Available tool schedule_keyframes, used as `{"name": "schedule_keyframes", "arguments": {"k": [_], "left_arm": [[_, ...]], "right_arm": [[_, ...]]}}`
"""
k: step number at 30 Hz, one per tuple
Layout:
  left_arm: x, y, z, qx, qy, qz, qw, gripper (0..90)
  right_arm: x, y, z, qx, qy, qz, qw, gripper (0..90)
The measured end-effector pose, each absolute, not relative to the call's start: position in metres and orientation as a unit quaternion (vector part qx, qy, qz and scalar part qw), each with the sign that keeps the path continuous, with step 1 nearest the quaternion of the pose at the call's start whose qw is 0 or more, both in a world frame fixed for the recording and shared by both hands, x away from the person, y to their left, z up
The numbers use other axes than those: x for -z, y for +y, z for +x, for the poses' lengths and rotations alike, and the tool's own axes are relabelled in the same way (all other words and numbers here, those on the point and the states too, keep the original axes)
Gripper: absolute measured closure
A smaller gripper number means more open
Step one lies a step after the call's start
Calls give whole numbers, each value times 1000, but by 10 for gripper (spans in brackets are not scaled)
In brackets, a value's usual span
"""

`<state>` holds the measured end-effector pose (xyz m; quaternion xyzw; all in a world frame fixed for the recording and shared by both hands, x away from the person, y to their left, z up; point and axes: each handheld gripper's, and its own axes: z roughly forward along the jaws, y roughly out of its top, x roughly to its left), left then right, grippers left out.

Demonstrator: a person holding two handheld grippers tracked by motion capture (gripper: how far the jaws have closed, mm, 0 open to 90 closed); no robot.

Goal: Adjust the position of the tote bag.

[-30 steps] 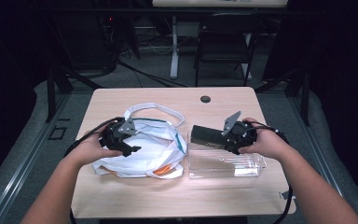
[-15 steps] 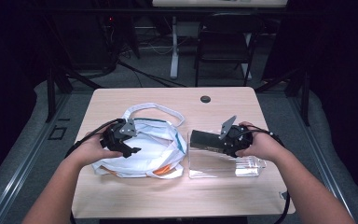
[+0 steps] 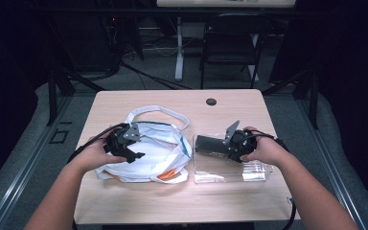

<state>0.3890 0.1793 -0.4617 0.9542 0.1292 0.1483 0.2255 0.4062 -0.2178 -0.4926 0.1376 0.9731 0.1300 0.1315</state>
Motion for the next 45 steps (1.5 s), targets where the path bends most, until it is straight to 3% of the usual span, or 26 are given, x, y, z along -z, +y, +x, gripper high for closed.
{"name": "schedule_keyframes", "arguments": {"k": [35, 45], "left_arm": [[472, 181, 391, -145, 130, 957, 214, 343], [472, 183, 390, -143, 131, 957, 216, 343]], "right_arm": [[523, -214, 420, -110, 979, 128, 112, 407], [517, -215, 418, -136, 969, 155, 138, 331]]}}
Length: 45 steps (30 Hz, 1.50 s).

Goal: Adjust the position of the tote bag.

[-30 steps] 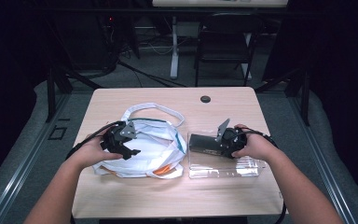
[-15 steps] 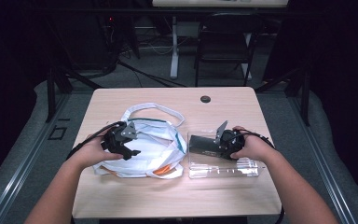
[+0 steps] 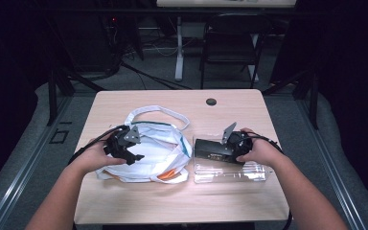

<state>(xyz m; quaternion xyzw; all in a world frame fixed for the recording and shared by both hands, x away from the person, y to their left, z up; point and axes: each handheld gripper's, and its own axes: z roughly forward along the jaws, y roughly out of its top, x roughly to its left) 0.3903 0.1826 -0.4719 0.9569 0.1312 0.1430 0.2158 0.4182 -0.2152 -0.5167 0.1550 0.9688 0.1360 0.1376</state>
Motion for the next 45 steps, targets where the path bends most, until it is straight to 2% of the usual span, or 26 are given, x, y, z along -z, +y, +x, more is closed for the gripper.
{"name": "schedule_keyframes", "arguments": {"k": [11, 26, 29, 39, 42, 45], "left_arm": [[473, 184, 392, -141, 129, 956, 223, 343], [471, 186, 386, -141, 136, 952, 235, 357], [473, 188, 386, -140, 143, 951, 237, 363], [474, 187, 385, -139, 143, 952, 234, 373], [475, 187, 386, -139, 144, 952, 233, 373], [475, 188, 387, -140, 144, 951, 233, 374]], "right_arm": [[495, -225, 406, -165, 949, 215, 158, 336], [487, -249, 387, -180, 921, 298, 173, 477], [487, -253, 383, -188, 913, 317, 176, 530], [483, -254, 375, -172, 915, 330, 154, 828], [484, -254, 374, -163, 920, 327, 143, 892], [486, -253, 373, -155, 925, 321, 135, 900]]}}
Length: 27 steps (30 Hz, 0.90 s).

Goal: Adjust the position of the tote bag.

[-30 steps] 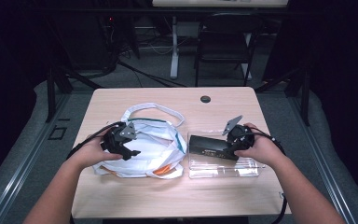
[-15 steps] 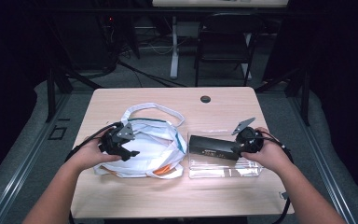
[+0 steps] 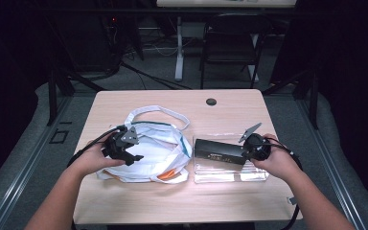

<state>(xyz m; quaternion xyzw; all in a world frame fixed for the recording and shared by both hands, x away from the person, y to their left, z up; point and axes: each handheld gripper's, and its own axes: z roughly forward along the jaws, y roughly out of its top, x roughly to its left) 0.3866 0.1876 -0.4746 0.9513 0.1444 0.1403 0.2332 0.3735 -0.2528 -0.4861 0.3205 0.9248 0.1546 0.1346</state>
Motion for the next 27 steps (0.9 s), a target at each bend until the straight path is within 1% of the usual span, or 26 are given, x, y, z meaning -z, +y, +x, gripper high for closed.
{"name": "schedule_keyframes", "arguments": {"k": [5, 8, 12, 27], "left_arm": [[475, 188, 387, -141, 145, 951, 234, 375], [475, 189, 387, -141, 147, 951, 235, 375], [476, 189, 387, -139, 148, 951, 234, 375], [480, 189, 386, -137, 149, 951, 232, 375]], "right_arm": [[489, -251, 373, -154, 927, 320, 122, 900], [489, -251, 373, -149, 931, 315, 107, 900], [491, -250, 372, -145, 933, 313, 103, 900], [499, -245, 380, -146, 931, 317, 110, 900]]}}
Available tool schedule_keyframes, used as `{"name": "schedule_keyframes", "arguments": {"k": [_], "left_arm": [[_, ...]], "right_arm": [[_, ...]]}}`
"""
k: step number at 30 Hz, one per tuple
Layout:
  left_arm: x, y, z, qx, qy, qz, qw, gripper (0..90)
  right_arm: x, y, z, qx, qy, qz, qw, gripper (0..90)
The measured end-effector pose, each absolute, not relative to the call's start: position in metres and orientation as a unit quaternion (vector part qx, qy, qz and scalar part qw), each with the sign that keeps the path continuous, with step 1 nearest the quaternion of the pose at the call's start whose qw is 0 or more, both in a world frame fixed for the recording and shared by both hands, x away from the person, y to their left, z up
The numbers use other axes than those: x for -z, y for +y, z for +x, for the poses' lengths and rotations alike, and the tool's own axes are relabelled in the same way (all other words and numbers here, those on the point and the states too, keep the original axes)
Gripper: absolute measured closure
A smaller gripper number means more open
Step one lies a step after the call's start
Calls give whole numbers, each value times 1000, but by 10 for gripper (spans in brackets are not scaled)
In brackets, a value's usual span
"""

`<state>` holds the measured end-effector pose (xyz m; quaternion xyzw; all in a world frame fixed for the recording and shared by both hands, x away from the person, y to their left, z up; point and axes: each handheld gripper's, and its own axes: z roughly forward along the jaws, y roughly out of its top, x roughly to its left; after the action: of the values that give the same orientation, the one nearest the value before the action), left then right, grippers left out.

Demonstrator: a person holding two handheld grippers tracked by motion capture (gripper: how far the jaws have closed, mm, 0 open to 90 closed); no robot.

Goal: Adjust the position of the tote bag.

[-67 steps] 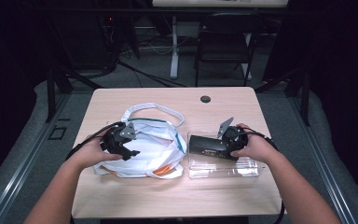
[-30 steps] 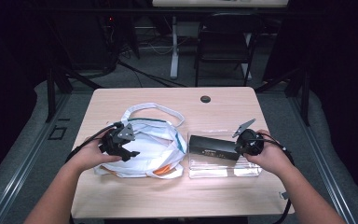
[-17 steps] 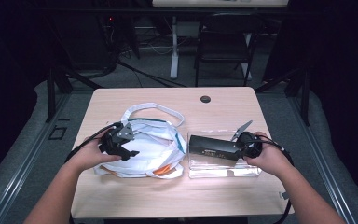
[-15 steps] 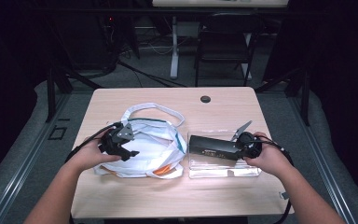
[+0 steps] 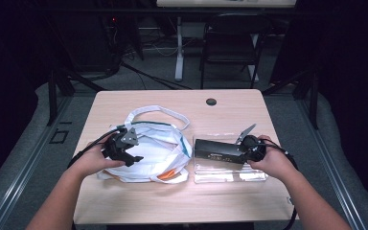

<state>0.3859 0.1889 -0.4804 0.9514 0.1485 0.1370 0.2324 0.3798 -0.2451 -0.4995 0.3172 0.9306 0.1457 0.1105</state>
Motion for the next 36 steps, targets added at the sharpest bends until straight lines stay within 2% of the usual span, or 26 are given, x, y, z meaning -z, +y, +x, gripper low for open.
{"name": "schedule_keyframes", "arguments": {"k": [36], "left_arm": [[480, 195, 382, -140, 160, 948, 236, 378]], "right_arm": [[504, -223, 399, -173, 924, 321, 116, 900]]}}
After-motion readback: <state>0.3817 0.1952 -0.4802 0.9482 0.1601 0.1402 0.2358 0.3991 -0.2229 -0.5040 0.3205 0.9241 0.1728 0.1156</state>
